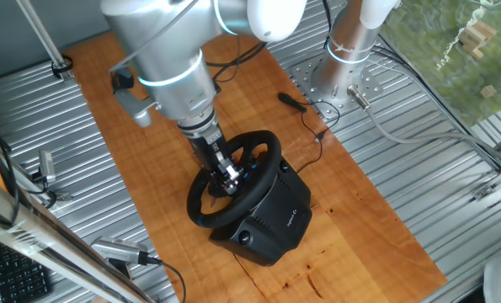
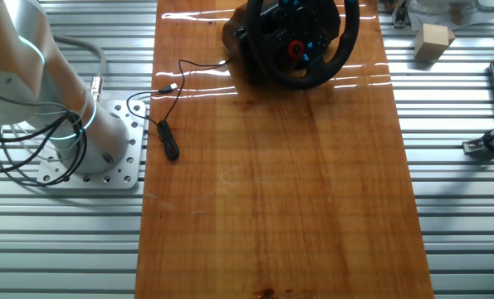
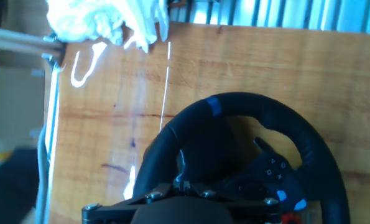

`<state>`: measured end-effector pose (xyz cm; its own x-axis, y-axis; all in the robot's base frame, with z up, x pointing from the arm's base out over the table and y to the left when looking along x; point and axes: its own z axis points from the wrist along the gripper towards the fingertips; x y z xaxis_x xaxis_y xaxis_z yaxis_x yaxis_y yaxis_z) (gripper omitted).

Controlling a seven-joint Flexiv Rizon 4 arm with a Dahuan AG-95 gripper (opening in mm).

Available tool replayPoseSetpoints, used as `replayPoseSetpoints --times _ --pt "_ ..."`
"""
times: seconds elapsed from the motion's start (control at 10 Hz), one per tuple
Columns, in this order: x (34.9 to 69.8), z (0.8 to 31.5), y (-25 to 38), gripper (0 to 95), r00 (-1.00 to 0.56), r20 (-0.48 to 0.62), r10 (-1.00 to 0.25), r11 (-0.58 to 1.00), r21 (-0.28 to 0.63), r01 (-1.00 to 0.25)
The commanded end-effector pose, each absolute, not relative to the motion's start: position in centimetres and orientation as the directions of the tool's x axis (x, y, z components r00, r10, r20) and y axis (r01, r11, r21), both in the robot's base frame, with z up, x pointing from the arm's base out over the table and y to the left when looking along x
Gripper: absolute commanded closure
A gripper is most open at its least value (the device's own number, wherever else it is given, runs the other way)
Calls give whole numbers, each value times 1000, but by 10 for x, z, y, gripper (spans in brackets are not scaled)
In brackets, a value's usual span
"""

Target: Rotate the steering wheel 90 degrees counterclockwise

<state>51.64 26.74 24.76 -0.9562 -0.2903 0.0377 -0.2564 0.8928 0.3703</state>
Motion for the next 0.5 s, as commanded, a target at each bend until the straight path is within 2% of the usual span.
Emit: replayPoseSetpoints --times 0.1,0.5 --pt "515 248 266 950 -934 12 -358 868 374 -328" --pt "515 248 266 950 -923 -49 -381 844 388 -369"
